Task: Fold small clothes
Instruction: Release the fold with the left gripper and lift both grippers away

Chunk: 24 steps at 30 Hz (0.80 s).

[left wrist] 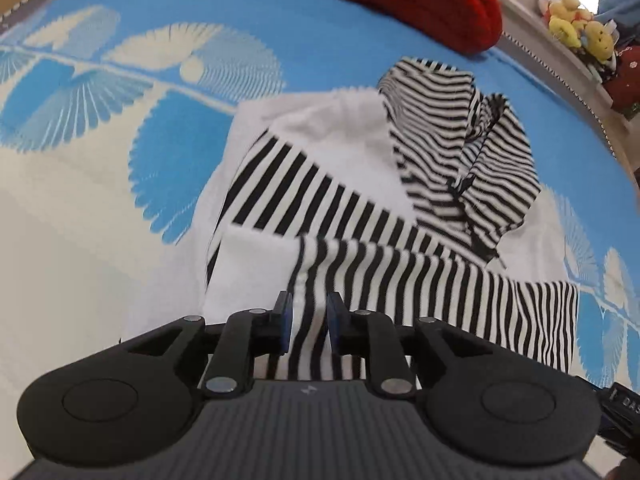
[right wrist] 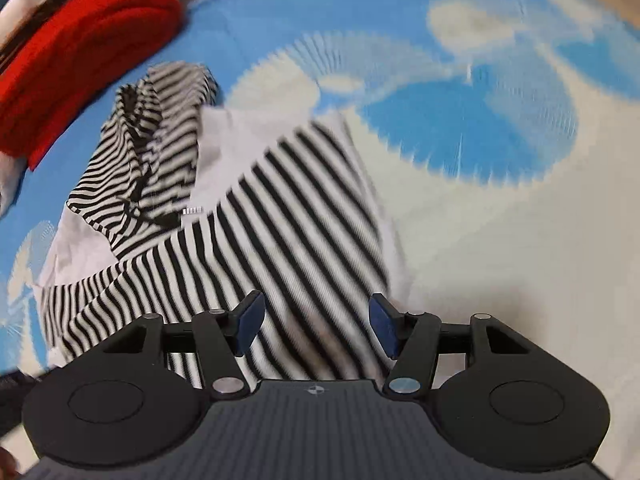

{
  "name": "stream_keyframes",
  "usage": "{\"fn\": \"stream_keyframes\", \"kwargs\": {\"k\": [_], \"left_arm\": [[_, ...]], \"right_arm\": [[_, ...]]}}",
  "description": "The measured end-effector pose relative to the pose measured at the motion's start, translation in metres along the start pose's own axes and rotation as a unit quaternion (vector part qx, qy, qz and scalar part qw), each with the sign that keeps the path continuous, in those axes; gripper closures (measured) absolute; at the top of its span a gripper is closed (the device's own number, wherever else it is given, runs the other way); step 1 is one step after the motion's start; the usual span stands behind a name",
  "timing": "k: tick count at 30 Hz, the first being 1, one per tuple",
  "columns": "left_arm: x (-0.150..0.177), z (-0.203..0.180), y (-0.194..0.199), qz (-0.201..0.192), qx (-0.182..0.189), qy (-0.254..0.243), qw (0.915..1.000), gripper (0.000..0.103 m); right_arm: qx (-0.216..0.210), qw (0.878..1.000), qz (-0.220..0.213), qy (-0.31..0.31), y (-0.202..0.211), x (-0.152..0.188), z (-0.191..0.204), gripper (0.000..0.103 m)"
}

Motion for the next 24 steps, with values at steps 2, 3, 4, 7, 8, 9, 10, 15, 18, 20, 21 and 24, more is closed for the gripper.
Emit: {"fn": "stream_keyframes", "kwargs": {"k": [2, 3, 4, 7, 8, 9, 10, 15, 18, 20, 21, 24], "left_arm": [[-0.003, -0.007, 0.000, -0.010, -0.007, -0.012, 0.9999, 0.083], [-0.004, -0.011, 0.001, -0.015, -0.011, -0.019, 0.9997, 0.083], [-0.005, -0.015, 0.002, -0.019, -0.015, -0.027, 0.9993, 0.083], [-0.006, -0.027, 0.004, -0.034, -0.022, -0.050, 0.9979, 0.083], [-0.006, -0.030, 0.003, -0.039, -0.023, -0.058, 0.9973, 0.083], [-0.007, -0.035, 0.002, -0.045, -0.025, -0.068, 0.9964, 0.083], [-0.008, -0.038, 0.002, -0.051, -0.027, -0.078, 0.9953, 0.083], [-0.017, -0.055, 0.007, -0.090, -0.028, -0.106, 0.9899, 0.083], [-0.023, -0.064, 0.011, -0.111, -0.032, -0.125, 0.9854, 0.083], [-0.027, -0.070, 0.015, -0.121, -0.033, -0.137, 0.9826, 0.083], [-0.029, -0.073, 0.018, -0.126, -0.030, -0.141, 0.9816, 0.083], [-0.038, -0.083, 0.028, -0.138, -0.010, -0.159, 0.9776, 0.074]], "right_arm": [[0.006, 1.000, -0.020, 0.018, 0.008, -0.005, -0.002, 0.043], [0.009, 0.999, -0.028, 0.025, 0.010, -0.007, -0.004, 0.043], [0.012, 0.999, -0.035, 0.032, 0.012, -0.008, -0.005, 0.043], [0.021, 0.998, -0.046, 0.045, 0.016, -0.010, -0.010, 0.043], [0.023, 0.998, -0.046, 0.046, 0.016, -0.011, -0.013, 0.043], [0.025, 0.998, -0.047, 0.046, 0.017, -0.011, -0.016, 0.043], [0.026, 0.997, -0.048, 0.046, 0.018, -0.011, -0.017, 0.043], [0.029, 0.998, -0.043, 0.039, 0.018, -0.013, -0.031, 0.043], [0.029, 0.998, -0.041, 0.037, 0.018, -0.014, -0.037, 0.043], [0.028, 0.998, -0.039, 0.033, 0.019, -0.016, -0.041, 0.043], [0.027, 0.998, -0.039, 0.032, 0.019, -0.017, -0.042, 0.043], [0.027, 0.998, -0.042, 0.029, 0.022, -0.021, -0.045, 0.043]]}}
Point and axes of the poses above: each gripper's, at about its wrist camera, not at the fingertips, and y roughly against the way its jaws point, z to its left, x to its underside, the point moved 8 cm from there along -y, roughly the way its jaws point, and after that the axes turned 10 degrees about x, right-handed, at the moved point
